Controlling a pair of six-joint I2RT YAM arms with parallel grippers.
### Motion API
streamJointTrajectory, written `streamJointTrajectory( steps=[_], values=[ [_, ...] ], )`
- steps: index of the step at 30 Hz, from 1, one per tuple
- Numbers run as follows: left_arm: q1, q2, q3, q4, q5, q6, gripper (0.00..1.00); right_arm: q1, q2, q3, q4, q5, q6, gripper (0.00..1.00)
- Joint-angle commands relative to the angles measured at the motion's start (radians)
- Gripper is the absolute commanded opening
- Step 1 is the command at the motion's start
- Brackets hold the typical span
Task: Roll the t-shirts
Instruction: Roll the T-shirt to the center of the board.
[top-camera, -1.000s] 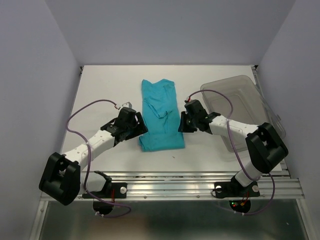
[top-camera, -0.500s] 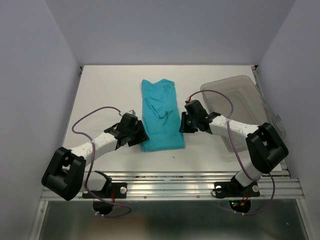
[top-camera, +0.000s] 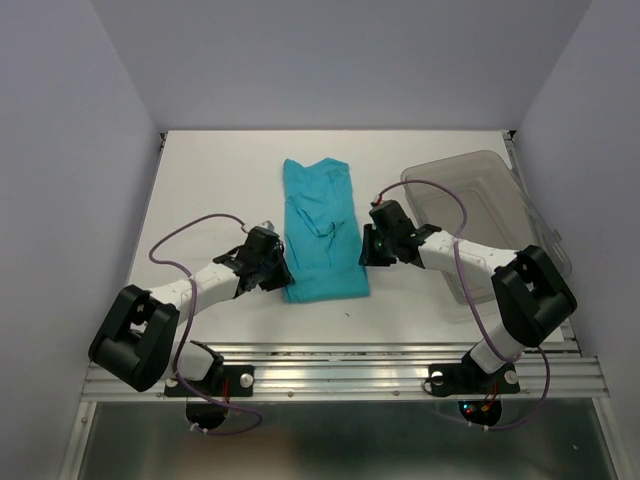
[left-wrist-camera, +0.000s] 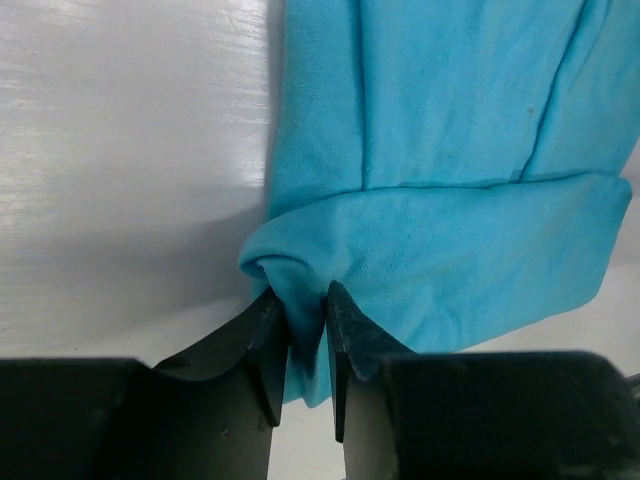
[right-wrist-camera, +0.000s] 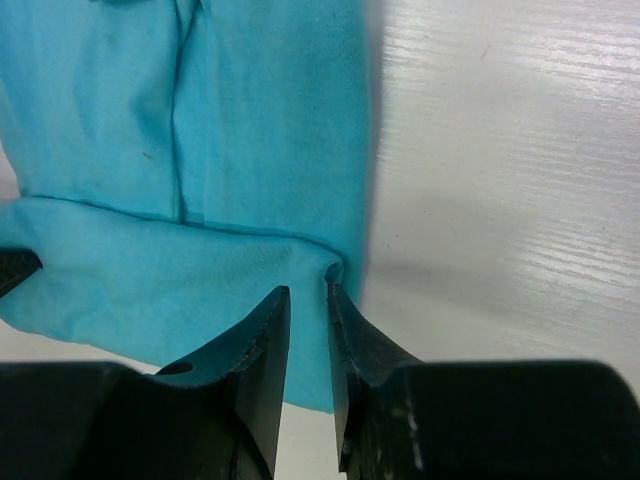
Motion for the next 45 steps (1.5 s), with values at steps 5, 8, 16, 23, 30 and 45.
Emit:
streamJointTrajectory(
  steps=[5, 8, 16, 23, 30, 45],
  values=[
    [-0.009, 0.001, 0.040, 0.025, 0.061, 0.025, 0.00, 0.000, -0.010, 0.024, 0.010, 0.019, -0.004, 0.28],
    [-0.007, -0.028, 0.049, 0.039, 0.106, 0.025, 0.00, 0.000, -0.015, 0.022, 0.007, 0.024, -0.005, 0.28],
    [-0.007, 0.009, -0.006, 0.186, 0.276, 0.012, 0.00, 0.000, -0.016, 0.028, 0.009, 0.021, -0.006, 0.28],
    [0.016, 0.145, -0.092, 0.376, 0.387, -0.034, 0.00, 0.000, -0.029, 0.016, 0.009, 0.019, -0.009, 0.28],
    [0.017, 0.194, -0.065, 0.309, 0.332, -0.015, 0.00, 0.000, -0.050, 0.010, 0.001, 0.033, -0.014, 0.28],
    [0.019, -0.083, 0.101, -0.168, -0.027, 0.053, 0.29, 0.000, -0.053, 0.019, -0.005, 0.036, -0.017, 0.28]
  ],
)
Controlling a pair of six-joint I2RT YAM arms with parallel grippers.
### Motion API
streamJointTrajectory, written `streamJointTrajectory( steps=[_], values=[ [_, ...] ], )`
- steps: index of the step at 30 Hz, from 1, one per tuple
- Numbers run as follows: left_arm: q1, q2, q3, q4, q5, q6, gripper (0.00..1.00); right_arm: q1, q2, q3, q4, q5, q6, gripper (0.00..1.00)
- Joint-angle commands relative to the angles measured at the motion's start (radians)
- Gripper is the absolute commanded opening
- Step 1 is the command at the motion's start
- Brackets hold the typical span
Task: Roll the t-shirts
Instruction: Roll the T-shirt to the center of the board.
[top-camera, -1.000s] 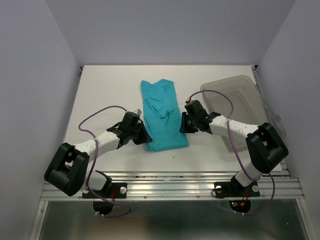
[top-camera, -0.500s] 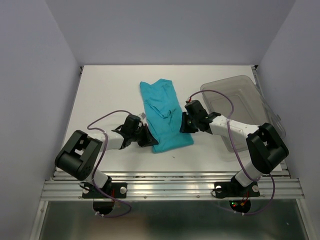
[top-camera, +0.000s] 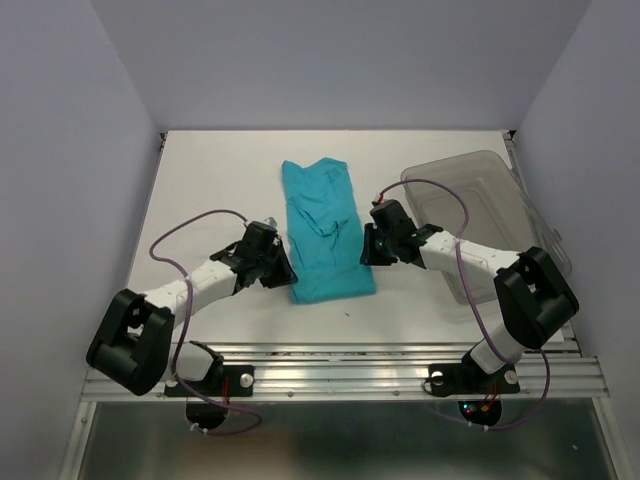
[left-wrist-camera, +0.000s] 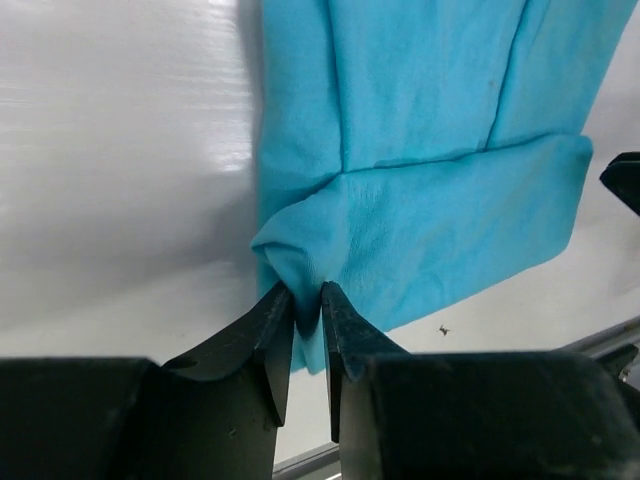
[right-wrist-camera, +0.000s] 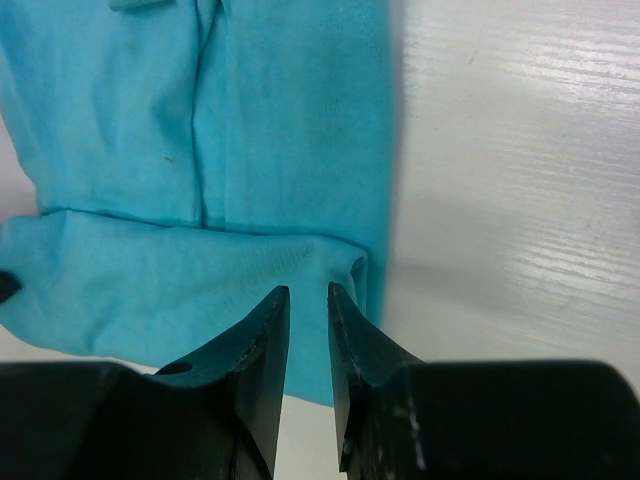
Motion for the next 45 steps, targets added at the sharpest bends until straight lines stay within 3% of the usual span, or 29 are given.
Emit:
streamJointTrajectory(
  steps=[1, 11, 14, 16, 34, 39, 45],
  values=[
    [0.001, -0.138, 0.088, -0.185, -0.160, 0.034, 0.27, 0.000, -0.038, 0.022, 0.002, 0.019, -0.013, 0.28],
    [0.000, -0.180, 0.063, -0.140, -0.092, 0.003, 0.22, 0.000, -0.026, 0.032, 0.002, 0.010, -0.011, 0.28],
    [-0.005, -0.177, 0.033, -0.087, -0.052, -0.011, 0.05, 0.000, -0.028, 0.029, 0.004, 0.010, -0.010, 0.28],
    [-0.006, -0.172, 0.018, -0.043, -0.030, -0.019, 0.00, 0.000, -0.021, 0.029, 0.005, 0.008, -0.011, 0.28],
    [-0.008, 0.075, -0.022, 0.077, -0.070, -0.008, 0.00, 0.000, 0.110, -0.007, 0.065, 0.067, -0.019, 0.26],
    [-0.008, 0.073, -0.060, 0.077, -0.081, -0.005, 0.00, 0.000, 0.141, -0.030, 0.068, 0.067, -0.019, 0.18],
    [-0.008, -0.011, -0.039, 0.002, -0.116, 0.026, 0.00, 0.000, 0.037, -0.033, 0.033, 0.088, -0.023, 0.17]
  ],
)
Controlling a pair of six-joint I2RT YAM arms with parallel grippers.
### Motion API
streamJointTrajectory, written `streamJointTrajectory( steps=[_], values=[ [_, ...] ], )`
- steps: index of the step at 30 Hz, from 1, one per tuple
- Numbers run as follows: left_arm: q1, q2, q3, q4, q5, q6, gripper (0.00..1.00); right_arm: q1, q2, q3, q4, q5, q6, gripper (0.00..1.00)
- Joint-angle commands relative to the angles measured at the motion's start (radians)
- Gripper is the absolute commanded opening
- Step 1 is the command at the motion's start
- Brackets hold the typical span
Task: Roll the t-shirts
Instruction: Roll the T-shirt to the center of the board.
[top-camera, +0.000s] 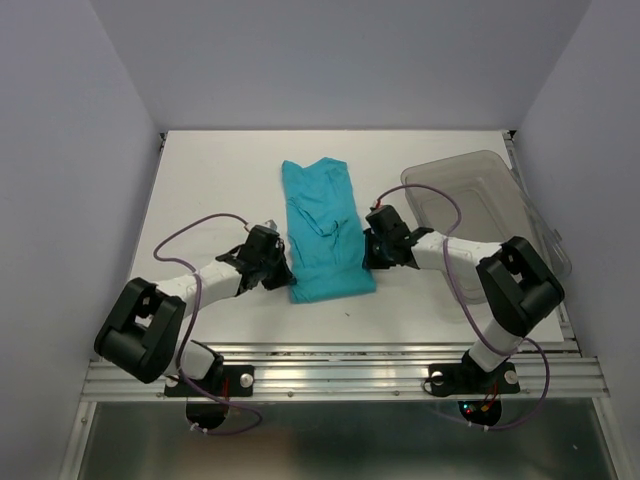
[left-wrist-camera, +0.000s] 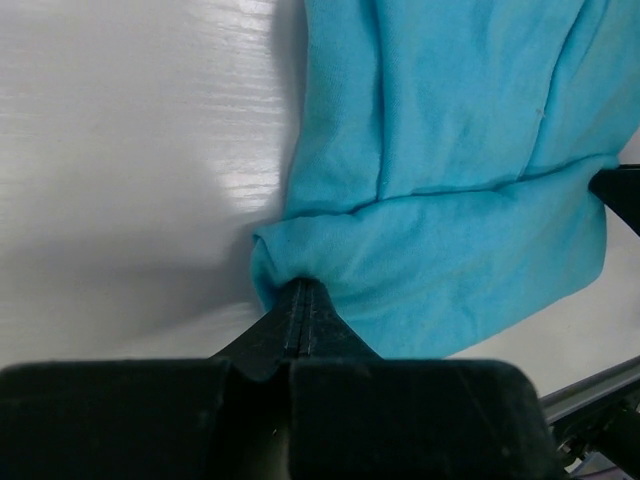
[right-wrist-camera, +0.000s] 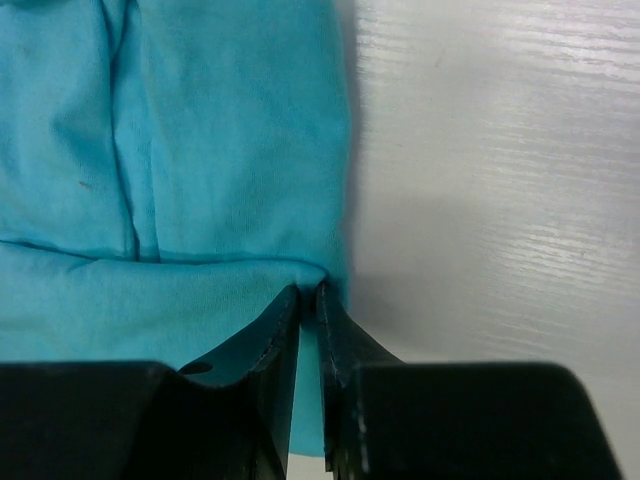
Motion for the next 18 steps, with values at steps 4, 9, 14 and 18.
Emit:
streamJointTrajectory(
  steps=[4, 9, 14, 18],
  values=[
    [-0.006, -0.144, 0.033, -0.148, -0.078, 0.057, 0.00, 0.001, -0.172, -0.028, -0.044, 0.062, -0.016, 0.18],
    [-0.006, -0.241, 0.046, -0.192, -0.088, 0.053, 0.00, 0.001, -0.229, -0.031, -0.093, 0.050, -0.013, 0.23],
    [-0.008, -0.327, 0.004, -0.211, -0.064, 0.019, 0.00, 0.001, -0.273, -0.088, -0.104, 0.027, 0.008, 0.29],
    [-0.014, -0.382, -0.057, -0.211, -0.053, -0.024, 0.11, 0.001, -0.309, -0.137, -0.101, 0.005, 0.060, 0.53]
  ],
)
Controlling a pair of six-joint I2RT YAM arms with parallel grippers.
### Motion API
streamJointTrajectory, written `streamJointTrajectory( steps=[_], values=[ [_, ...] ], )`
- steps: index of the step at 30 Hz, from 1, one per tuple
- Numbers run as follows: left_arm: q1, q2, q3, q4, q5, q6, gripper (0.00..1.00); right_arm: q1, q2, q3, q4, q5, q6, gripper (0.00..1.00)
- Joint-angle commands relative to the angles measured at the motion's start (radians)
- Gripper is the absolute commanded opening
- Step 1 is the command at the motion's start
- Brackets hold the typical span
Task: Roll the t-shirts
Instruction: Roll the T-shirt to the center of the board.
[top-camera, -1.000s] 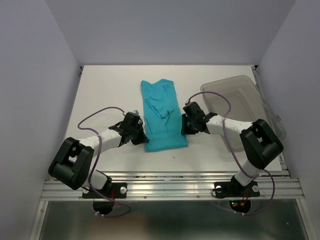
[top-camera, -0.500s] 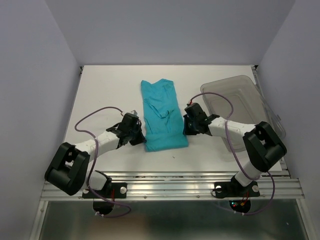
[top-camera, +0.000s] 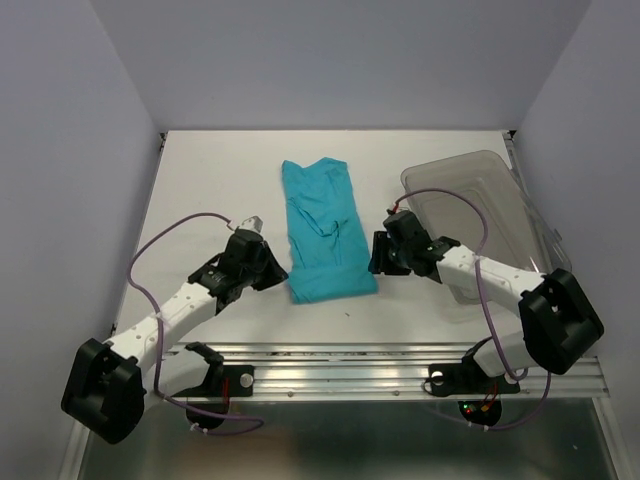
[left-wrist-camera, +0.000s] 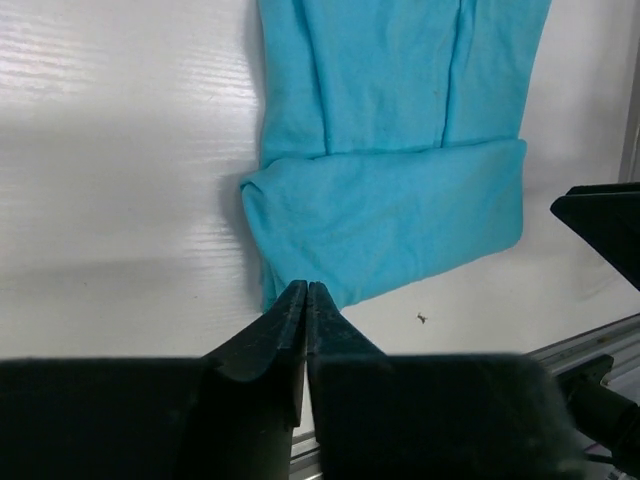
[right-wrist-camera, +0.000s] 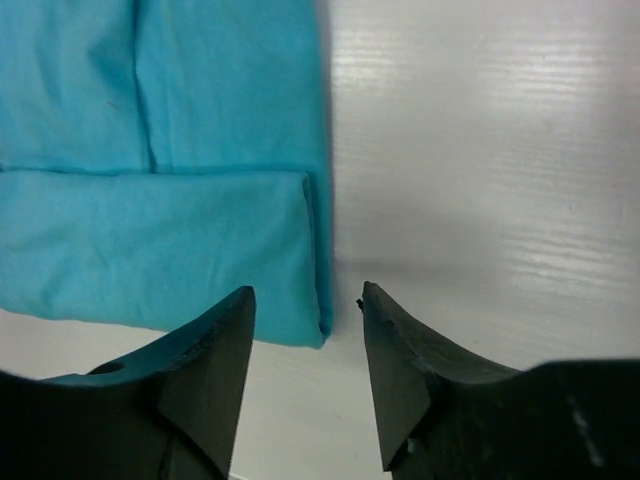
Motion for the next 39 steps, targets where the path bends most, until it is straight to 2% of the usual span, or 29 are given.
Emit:
streamJointTrajectory(
  steps=[1, 2, 3, 7, 17, 25, 31, 35, 39],
  values=[
    [-0.010, -0.056, -0.060, -0.024, 0.012, -0.039, 0.23, 0.001, -0.051, -0.051, 0.005, -0.032, 0.057, 0.57],
    [-0.010, -0.056, -0.070, -0.012, 0.028, -0.042, 0.29, 0.001, -0.057, -0.079, 0.020, -0.040, 0.067, 0.62],
    [-0.010, -0.043, -0.089, -0.005, 0.038, -0.052, 0.39, 0.001, -0.064, -0.093, 0.048, -0.056, 0.084, 0.63],
    [-0.033, -0.011, -0.116, 0.021, 0.056, -0.090, 0.51, 0.001, -0.065, -0.124, 0.080, -0.072, 0.112, 0.63],
    [-0.085, 0.081, -0.158, 0.165, 0.075, -0.177, 0.51, 0.001, -0.015, -0.183, 0.171, -0.121, 0.155, 0.61],
    [-0.091, 0.125, -0.144, 0.170, 0.050, -0.187, 0.42, 0.001, -0.002, -0.189, 0.180, -0.132, 0.160, 0.51],
    [-0.091, 0.142, -0.144, 0.170, 0.046, -0.185, 0.41, 0.001, -0.031, -0.212, 0.174, -0.135, 0.166, 0.50],
    [-0.091, 0.133, -0.144, 0.147, 0.007, -0.193, 0.41, 0.001, -0.064, -0.233, 0.166, -0.135, 0.166, 0.44],
    [-0.091, 0.118, -0.149, 0.133, -0.007, -0.199, 0.41, 0.001, -0.068, -0.245, 0.163, -0.139, 0.158, 0.43]
  ],
)
